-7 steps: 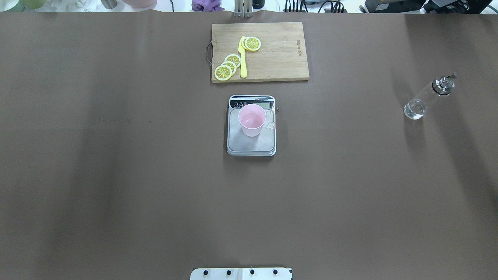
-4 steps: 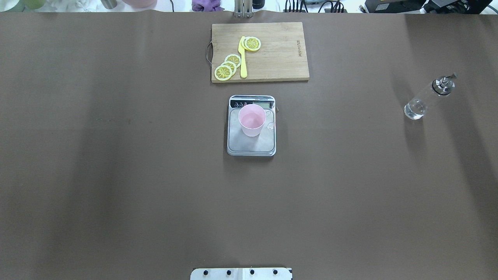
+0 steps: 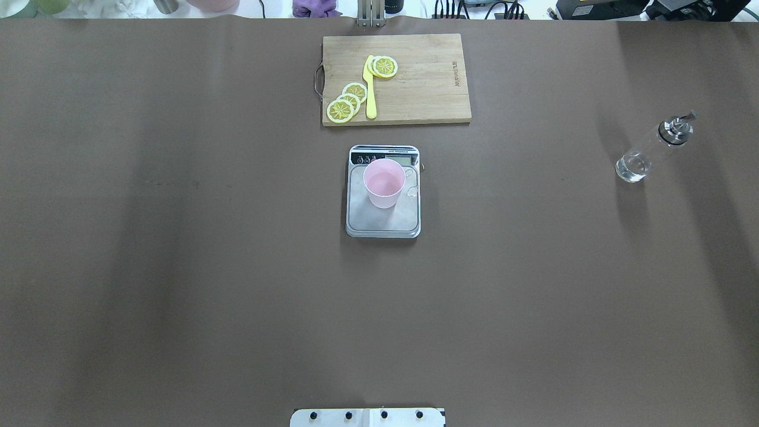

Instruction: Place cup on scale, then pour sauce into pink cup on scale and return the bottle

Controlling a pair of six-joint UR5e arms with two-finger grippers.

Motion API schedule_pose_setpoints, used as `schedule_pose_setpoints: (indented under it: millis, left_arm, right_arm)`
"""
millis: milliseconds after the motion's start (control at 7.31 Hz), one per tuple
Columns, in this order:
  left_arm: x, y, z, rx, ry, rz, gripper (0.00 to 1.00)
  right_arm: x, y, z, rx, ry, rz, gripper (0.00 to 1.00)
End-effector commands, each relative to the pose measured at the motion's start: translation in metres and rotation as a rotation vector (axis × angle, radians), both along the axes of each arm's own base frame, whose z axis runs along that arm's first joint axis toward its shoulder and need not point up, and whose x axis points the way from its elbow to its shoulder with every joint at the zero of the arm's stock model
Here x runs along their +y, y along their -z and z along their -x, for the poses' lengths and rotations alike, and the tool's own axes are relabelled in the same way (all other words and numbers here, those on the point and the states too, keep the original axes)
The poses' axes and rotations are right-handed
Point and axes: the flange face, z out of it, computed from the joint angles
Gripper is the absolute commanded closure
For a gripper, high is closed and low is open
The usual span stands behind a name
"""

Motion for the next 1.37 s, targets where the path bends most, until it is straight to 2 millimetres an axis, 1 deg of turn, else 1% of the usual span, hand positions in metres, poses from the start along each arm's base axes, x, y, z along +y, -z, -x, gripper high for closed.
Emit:
schedule_pose_setpoints:
  millis: [0, 137, 274, 411, 1095, 1232]
  left_arm:
    - [-0.004, 0.006, -0.001, -0.002, 0.002, -0.008, 0.01]
    - [-0.011, 0.017, -0.012, 0.002, -0.014, -0.023, 0.01]
    - [-0.017, 0.03, -0.035, 0.005, -0.022, -0.016, 0.01]
    - [-0.016, 0.033, -0.04, 0.007, -0.019, -0.011, 0.01]
    - [-0.015, 0.031, -0.04, 0.006, -0.019, -0.006, 0.01]
    - [-0.014, 0.029, -0.04, 0.007, -0.019, -0.003, 0.01]
  right_arm:
    - [0.0, 0.003, 0.0, 0.0, 0.0, -0.007, 0.0]
    - [-0.002, 0.005, 0.0, 0.0, 0.0, -0.01, 0.0]
    - [-0.003, 0.006, 0.0, -0.001, 0.0, -0.013, 0.0]
    - [-0.004, 0.007, 0.0, -0.001, 0.0, -0.015, 0.0]
    - [-0.006, 0.009, 0.0, -0.001, 0.006, -0.026, 0.0]
    - [-0.006, 0.013, 0.0, -0.001, 0.009, -0.037, 0.0]
